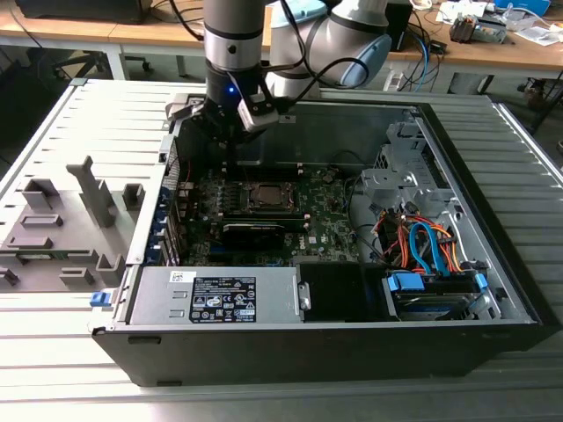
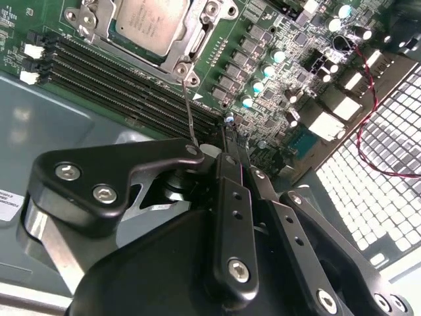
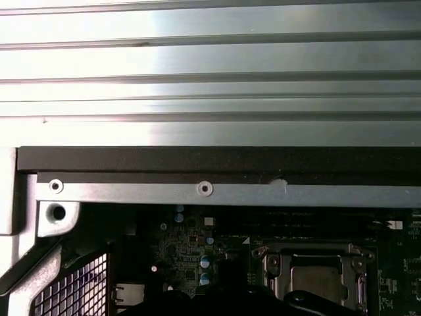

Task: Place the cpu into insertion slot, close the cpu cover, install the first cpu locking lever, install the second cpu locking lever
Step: 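Install the first cpu locking lever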

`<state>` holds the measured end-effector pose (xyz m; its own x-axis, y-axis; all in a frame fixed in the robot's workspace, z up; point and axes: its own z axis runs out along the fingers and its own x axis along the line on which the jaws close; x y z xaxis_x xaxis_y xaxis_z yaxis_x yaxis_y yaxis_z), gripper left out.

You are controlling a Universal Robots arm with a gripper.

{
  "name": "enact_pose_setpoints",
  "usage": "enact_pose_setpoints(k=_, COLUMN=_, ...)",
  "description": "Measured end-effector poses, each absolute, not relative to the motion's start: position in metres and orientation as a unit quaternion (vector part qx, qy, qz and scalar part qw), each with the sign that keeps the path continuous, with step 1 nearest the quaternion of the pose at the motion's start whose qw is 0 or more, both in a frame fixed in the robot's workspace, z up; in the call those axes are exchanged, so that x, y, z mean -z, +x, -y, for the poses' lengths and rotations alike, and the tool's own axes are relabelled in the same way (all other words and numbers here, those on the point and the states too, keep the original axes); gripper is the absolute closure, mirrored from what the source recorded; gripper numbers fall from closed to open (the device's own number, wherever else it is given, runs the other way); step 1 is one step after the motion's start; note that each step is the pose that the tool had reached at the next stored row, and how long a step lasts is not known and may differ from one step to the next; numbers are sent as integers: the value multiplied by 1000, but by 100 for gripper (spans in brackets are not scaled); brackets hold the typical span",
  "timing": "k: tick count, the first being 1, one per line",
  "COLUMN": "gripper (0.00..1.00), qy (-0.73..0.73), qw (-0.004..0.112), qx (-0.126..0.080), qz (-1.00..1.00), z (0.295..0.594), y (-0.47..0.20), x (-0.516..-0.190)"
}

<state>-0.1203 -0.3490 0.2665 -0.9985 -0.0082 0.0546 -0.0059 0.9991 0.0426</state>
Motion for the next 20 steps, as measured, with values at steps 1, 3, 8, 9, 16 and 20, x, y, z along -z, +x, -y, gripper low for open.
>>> enact_pose_setpoints(k=1, gripper=89, qy=4, qw=27, qx=21, qz=999, z=349, y=-120, x=-266)
enact_pose_setpoints(k=3, gripper=89, qy=4, qw=27, qx=21, qz=999, z=348, y=-119, x=-266)
enact_pose_setpoints(k=8, gripper=89, qy=4, qw=27, qx=21, qz=999, z=347, y=-116, x=-265)
enact_pose_setpoints(k=9, gripper=89, qy=5, qw=27, qx=20, qz=999, z=347, y=-116, x=-265)
enact_pose_setpoints(k=16, gripper=89, qy=5, qw=27, qx=20, qz=999, z=346, y=-116, x=-264)
enact_pose_setpoints(k=20, gripper=89, qy=5, qw=27, qx=20, qz=999, z=346, y=-116, x=-263)
